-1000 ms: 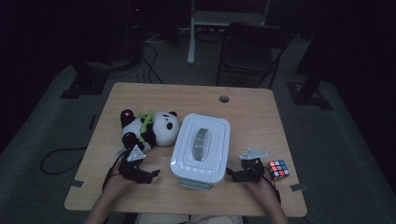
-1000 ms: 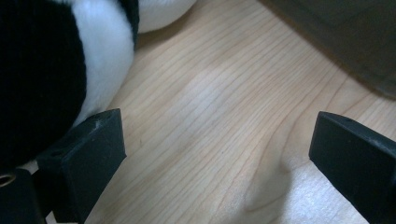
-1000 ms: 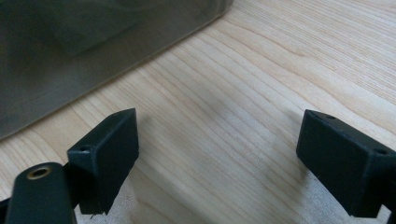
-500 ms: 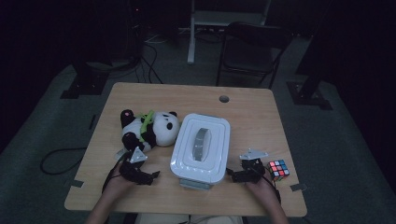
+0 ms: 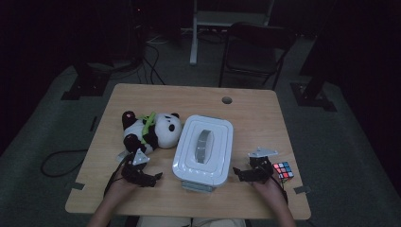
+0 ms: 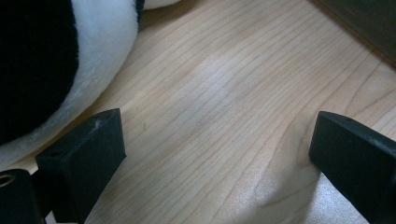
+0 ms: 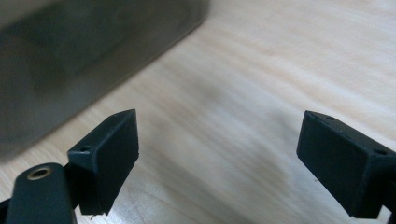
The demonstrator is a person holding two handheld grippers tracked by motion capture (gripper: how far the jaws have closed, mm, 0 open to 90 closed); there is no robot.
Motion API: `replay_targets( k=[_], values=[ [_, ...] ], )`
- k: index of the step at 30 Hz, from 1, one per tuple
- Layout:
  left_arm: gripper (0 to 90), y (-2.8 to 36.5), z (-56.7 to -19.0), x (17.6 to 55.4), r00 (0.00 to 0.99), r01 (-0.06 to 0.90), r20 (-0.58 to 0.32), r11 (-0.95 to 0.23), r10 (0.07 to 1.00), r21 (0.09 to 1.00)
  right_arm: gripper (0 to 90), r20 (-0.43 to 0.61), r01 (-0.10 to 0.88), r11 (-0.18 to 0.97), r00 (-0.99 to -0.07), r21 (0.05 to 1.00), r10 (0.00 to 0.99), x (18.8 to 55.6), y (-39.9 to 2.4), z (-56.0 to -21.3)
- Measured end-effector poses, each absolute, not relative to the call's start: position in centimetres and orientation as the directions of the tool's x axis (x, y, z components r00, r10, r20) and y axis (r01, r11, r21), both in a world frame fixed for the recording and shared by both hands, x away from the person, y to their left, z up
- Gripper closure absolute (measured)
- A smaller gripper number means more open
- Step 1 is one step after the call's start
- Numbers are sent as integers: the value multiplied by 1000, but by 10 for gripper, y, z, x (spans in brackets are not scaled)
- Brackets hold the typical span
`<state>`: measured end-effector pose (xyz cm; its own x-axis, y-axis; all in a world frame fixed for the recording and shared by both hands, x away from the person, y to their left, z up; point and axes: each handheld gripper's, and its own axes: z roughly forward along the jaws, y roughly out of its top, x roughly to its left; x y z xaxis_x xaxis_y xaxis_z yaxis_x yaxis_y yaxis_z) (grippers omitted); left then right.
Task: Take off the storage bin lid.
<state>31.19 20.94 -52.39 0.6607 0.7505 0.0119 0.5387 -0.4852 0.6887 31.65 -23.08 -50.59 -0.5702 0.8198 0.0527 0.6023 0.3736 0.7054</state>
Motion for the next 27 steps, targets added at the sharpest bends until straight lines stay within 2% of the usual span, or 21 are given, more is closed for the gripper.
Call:
replay_targets(
  k=[2, 16, 27],
  values=[
    [42, 209, -524, 312, 661, 539, 12, -485, 750, 689, 126, 76, 610, 350, -561, 711, 824, 316, -233, -497],
    [42, 209, -524, 312, 660, 539, 11, -483, 751, 690, 126, 0, 471, 311, -551, 826, 835, 302, -227, -415],
    [42, 209, -524, 312, 661, 538, 12, -485, 750, 689, 121, 6, 380, 296, -622, 876, 783, 292, -203, -381]
  ],
)
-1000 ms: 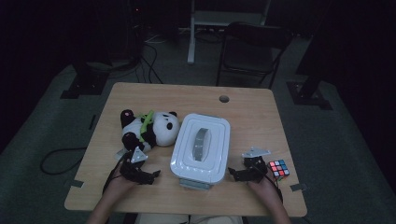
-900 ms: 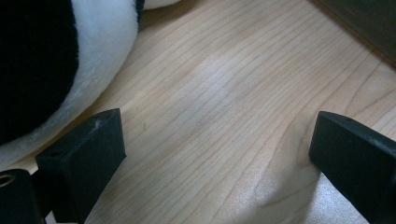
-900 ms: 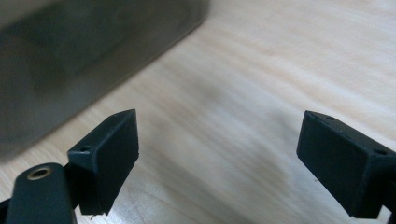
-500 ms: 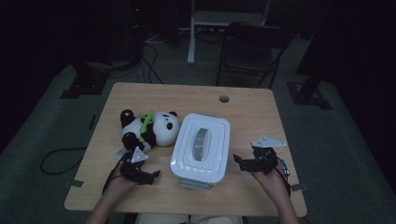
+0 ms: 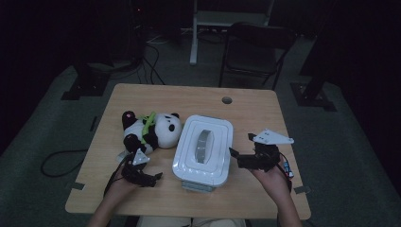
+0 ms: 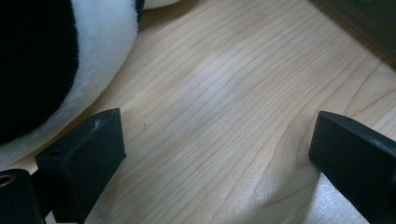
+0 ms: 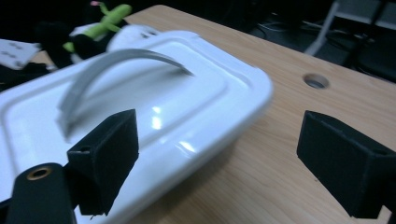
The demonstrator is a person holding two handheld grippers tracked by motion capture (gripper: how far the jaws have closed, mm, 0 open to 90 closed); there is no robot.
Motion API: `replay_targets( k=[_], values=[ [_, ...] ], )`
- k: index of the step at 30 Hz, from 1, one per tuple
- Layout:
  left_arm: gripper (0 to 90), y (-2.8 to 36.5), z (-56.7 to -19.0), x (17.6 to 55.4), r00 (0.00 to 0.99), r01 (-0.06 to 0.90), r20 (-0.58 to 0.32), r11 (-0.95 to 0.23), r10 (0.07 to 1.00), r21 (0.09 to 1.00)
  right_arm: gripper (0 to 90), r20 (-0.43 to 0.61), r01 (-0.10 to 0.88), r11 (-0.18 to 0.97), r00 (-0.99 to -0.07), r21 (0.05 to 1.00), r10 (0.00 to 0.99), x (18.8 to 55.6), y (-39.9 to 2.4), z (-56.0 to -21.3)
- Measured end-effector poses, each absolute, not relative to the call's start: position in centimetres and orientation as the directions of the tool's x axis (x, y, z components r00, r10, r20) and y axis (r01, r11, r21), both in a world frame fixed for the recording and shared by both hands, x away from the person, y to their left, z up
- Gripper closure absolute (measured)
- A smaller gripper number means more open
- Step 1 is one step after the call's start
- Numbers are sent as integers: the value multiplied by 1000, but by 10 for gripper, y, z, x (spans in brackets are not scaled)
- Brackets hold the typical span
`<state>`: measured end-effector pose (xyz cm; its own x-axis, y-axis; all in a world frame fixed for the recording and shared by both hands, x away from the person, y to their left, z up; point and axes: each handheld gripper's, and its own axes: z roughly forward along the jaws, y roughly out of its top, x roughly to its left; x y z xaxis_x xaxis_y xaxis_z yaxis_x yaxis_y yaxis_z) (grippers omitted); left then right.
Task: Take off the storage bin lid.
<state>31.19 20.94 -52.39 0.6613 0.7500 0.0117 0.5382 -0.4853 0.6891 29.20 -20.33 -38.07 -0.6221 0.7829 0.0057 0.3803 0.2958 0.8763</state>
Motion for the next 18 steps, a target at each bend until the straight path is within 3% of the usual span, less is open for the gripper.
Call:
replay_targets(
  k=[18],
  values=[
    [42, 209, -524, 312, 667, 536, 11, -490, 745, 688, 140, 58, 358, 344, -761, 868, 646, 297, -136, -393]
  ],
)
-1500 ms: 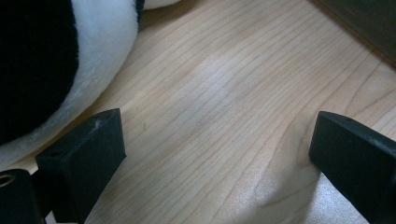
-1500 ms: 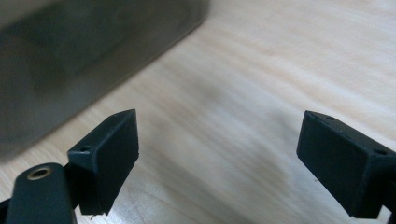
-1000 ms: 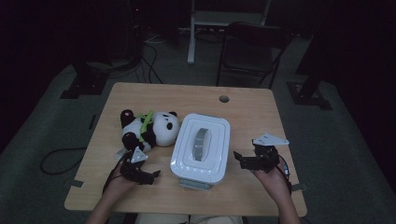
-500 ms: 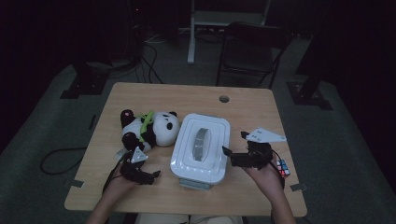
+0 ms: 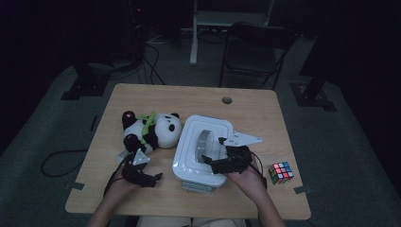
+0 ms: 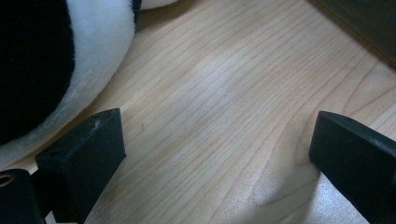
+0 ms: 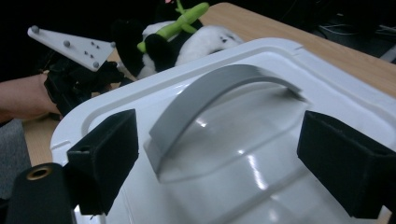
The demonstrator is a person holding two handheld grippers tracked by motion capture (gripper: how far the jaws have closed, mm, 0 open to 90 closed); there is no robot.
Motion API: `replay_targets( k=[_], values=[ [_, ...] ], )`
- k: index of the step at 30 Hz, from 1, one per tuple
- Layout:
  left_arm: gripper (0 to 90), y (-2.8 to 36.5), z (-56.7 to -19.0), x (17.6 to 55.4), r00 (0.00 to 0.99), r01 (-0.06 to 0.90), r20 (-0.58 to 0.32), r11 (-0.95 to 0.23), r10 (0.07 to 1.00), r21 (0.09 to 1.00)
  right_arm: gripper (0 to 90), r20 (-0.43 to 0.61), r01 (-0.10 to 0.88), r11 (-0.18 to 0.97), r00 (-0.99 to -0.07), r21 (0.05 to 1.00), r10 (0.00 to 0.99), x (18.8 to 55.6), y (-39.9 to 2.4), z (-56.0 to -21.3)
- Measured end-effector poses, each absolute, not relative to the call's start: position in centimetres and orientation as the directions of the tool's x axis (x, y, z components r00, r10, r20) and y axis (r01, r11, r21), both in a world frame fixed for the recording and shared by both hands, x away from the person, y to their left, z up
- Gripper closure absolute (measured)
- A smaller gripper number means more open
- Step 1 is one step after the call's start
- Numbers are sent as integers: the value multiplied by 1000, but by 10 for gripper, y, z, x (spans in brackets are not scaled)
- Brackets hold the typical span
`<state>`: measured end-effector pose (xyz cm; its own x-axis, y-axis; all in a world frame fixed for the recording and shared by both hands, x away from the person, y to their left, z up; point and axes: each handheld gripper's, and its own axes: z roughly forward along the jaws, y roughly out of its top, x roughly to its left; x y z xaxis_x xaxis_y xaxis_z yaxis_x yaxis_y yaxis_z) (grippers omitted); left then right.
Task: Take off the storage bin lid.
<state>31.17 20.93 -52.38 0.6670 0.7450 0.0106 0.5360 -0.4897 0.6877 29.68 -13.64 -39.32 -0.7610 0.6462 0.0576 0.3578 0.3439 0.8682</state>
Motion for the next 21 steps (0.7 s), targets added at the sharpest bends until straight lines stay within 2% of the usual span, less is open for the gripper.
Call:
replay_targets(
  k=[4, 5, 6, 8, 12, 15, 17, 19, 21],
  values=[
    [42, 209, -524, 312, 667, 536, 10, -489, 745, 688, 142, 53, 342, 340, -769, 876, 637, 297, -128, -396],
    [42, 209, -524, 312, 667, 536, 11, -490, 745, 687, 173, 52, 337, 341, -774, 877, 632, 296, -127, -396],
    [42, 209, -524, 312, 667, 536, 11, -490, 745, 688, 243, 59, 342, 354, -787, 871, 615, 297, -126, -397],
    [42, 209, -524, 312, 667, 536, 11, -490, 745, 687, 229, 69, 350, 365, -797, 863, 600, 299, -123, -398],
    [42, 209, -524, 312, 668, 536, 11, -490, 744, 687, 335, 24, 316, 397, -807, 862, 590, 299, -117, -402],
    [42, 209, -524, 312, 668, 535, 11, -491, 744, 687, 352, 26, 322, 416, -816, 851, 577, 302, -112, -404],
    [42, 209, -524, 312, 669, 535, 11, -491, 744, 687, 406, 30, 325, 428, -823, 844, 567, 304, -109, -407],
    [42, 209, -524, 312, 669, 535, 11, -491, 744, 687, 418, 42, 330, 433, -832, 839, 554, 305, -107, -408],
    [42, 209, -524, 312, 669, 535, 11, -491, 744, 687, 481, 48, 328, 436, -841, 838, 539, 306, -107, -408]
  ],
)
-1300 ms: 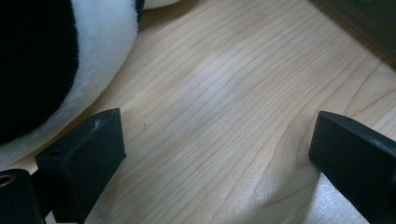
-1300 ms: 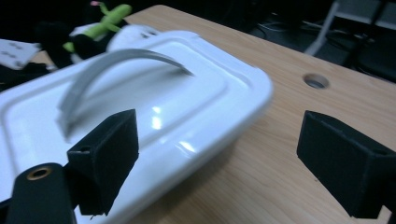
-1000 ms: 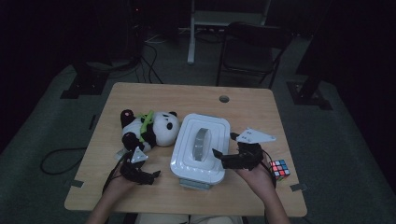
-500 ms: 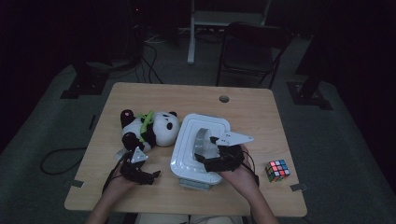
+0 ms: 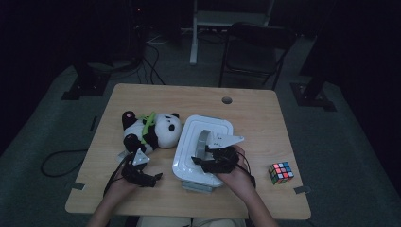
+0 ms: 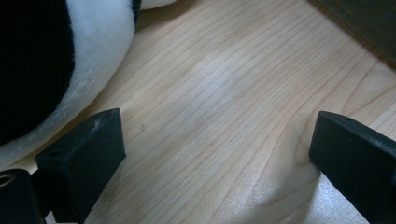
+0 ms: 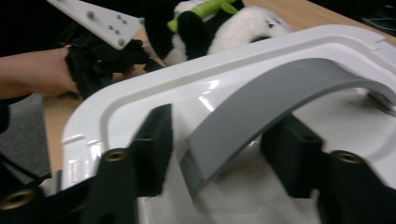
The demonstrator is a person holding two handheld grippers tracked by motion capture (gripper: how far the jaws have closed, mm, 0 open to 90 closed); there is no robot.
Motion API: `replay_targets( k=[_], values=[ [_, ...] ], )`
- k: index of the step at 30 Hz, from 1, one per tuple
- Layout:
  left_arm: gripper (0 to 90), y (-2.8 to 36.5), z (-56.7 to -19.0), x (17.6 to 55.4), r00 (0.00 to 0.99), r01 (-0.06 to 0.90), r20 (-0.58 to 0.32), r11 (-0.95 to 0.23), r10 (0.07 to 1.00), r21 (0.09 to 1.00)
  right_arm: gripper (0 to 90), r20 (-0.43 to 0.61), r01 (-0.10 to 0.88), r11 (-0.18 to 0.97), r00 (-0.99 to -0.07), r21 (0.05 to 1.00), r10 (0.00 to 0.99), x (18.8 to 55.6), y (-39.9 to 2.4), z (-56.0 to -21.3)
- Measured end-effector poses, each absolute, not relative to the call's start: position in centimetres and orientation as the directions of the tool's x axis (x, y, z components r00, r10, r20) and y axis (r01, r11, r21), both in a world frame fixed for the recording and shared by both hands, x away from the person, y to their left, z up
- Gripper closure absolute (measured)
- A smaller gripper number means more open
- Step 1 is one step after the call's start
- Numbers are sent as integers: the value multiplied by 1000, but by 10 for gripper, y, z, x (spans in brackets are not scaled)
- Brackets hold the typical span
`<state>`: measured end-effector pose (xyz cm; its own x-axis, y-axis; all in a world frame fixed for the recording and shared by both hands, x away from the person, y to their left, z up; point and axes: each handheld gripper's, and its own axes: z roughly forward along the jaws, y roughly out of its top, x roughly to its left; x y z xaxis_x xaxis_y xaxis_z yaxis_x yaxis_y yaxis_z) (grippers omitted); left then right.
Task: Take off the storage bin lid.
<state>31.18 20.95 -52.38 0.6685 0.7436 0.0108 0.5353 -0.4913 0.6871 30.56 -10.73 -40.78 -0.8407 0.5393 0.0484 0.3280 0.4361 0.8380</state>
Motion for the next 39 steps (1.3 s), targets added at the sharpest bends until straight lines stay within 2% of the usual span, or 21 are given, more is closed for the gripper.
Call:
replay_targets(
  k=[5, 14, 21, 28, 31, 39],
  values=[
    [42, 210, -524, 312, 669, 535, 12, -493, 743, 686, 585, 48, 319, 425, -843, 847, 536, 306, -107, -409],
    [42, 210, -524, 312, 670, 535, 12, -493, 743, 686, 649, 113, 359, 406, -849, 840, 516, 310, -109, -409],
    [42, 209, -524, 312, 669, 535, 11, -492, 743, 687, 687, 229, 438, 375, -844, 817, 486, 315, -117, -404],
    [42, 209, -524, 312, 668, 534, 13, -491, 744, 689, 703, 312, 466, 311, -845, 829, 435, 314, -127, -391],
    [42, 209, -524, 312, 668, 533, 13, -491, 744, 689, 703, 312, 458, 301, -849, 837, 426, 314, -130, -384],
    [42, 209, -524, 312, 664, 536, 7, -482, 747, 693, 703, 241, 417, 304, -845, 857, 478, 323, -138, -369]
  ],
)
